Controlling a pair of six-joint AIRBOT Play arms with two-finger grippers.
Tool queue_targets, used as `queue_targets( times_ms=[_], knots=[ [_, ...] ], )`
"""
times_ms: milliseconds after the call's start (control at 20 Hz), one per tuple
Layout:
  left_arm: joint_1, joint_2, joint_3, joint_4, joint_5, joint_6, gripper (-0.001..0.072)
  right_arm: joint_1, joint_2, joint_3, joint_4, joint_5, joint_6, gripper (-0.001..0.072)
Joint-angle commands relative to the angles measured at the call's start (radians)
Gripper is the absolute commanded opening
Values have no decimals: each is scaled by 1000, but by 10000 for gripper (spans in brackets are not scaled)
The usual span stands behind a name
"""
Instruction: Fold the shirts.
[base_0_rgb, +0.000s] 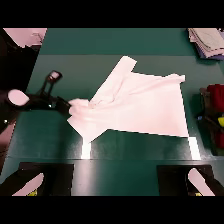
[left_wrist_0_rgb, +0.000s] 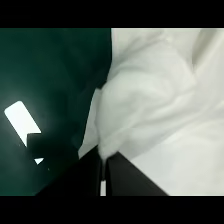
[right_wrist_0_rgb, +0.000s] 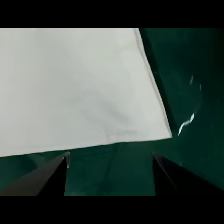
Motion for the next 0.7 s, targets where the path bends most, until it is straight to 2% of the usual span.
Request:
queue_targets(
  times_ms=[0, 50, 100, 250, 350, 400, 450, 650],
  knots=[
    [0, 2, 162, -61, -57, -48, 27, -100, 17, -146, 0, 32, -26, 574],
    [0, 2, 185, -82, -57, -48, 27, -129, 0, -183, 1, 19, -49, 562],
    [0, 2, 193, -96, -56, -47, 27, -148, -19, -210, 2, 3, -63, 518],
    [0, 1, 192, -98, -57, -47, 27, -165, -95, -258, 55, -51, -115, 504],
    [0, 1, 192, -98, -57, -48, 27, -130, -156, -266, 99, -93, -138, 501],
    [0, 1, 192, -98, -57, -48, 27, -103, -184, -265, 117, -113, -141, 448],
    [0, 1, 192, -98, -57, -48, 27, -66, -211, -264, 141, -128, -142, 439],
    [0, 1, 192, -98, -58, -48, 27, 58, -266, -264, 136, -169, -142, 436]
  ],
)
